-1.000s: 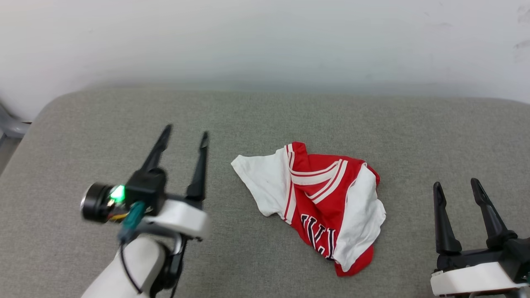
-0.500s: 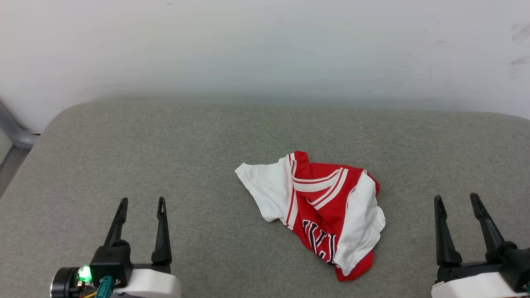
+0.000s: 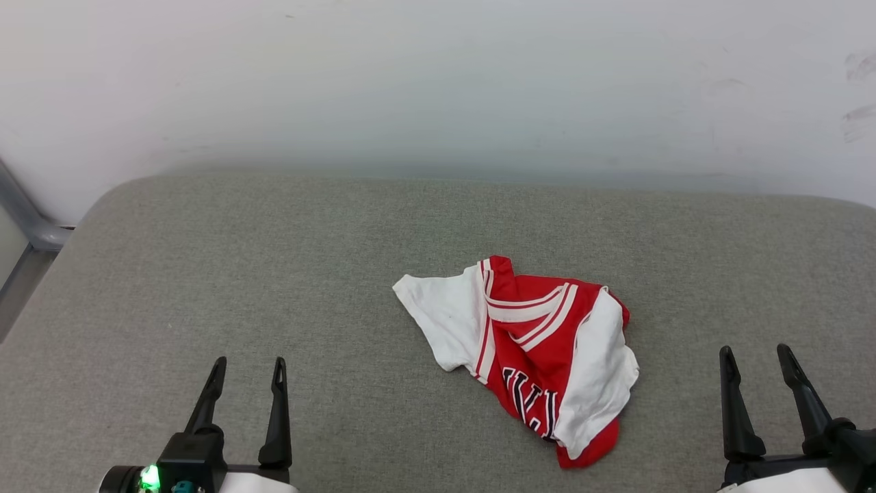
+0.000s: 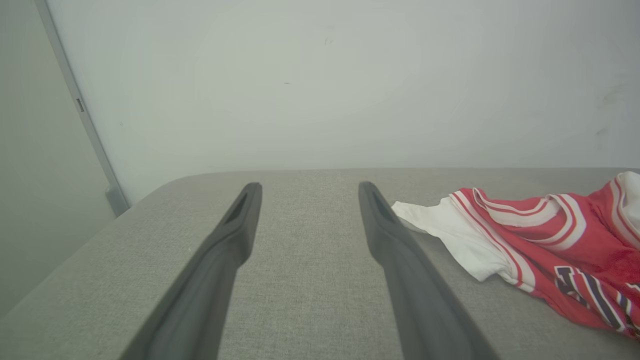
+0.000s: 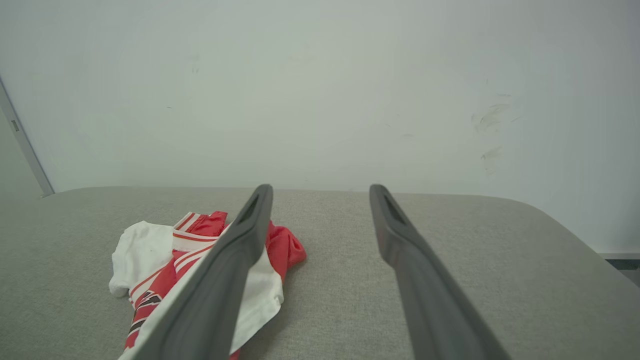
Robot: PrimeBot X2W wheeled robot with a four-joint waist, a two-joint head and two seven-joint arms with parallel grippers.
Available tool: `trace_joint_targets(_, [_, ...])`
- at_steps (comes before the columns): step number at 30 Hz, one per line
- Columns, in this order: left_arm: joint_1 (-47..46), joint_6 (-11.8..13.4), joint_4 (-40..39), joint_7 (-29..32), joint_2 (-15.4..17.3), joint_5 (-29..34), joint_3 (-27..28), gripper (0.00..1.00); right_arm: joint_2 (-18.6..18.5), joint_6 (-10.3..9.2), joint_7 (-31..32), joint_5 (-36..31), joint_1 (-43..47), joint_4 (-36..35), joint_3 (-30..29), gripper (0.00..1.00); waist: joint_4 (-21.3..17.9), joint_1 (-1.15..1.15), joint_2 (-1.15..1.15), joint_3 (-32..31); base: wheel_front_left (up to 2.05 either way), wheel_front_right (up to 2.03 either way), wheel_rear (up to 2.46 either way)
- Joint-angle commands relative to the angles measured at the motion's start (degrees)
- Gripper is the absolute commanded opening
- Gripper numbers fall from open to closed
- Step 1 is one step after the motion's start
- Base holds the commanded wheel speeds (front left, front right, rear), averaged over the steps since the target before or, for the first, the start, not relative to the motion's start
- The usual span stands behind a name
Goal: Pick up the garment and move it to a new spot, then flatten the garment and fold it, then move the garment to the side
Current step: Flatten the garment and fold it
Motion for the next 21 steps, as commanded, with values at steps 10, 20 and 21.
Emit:
trace_joint_targets(10, [0.9,-3.8,0.7,-0.1,-2.6,2.7,3.6,1.0,0.1,-0.04,-0.1,0.6,0.6,0.0,-0.2,1.0,0.3,0.0,0.0,-0.1,0.0,0.0,0.0])
trace_joint_targets(20, [1.1,-5.3,1.1,-0.1,-3.7,3.9,5.5,1.0,0.1,-0.04,-0.1,0.5,0.6,0.2,-0.1,1.0,0.4,0.0,0.0,-0.3,0.0,0.0,0.0])
trace_joint_targets(21, [1.2,-5.4,1.1,-0.1,-3.8,3.9,5.6,1.0,0.1,-0.04,-0.1,0.5,0.6,0.2,-0.1,1.0,0.4,0.0,0.0,-0.3,0.0,0.0,0.0])
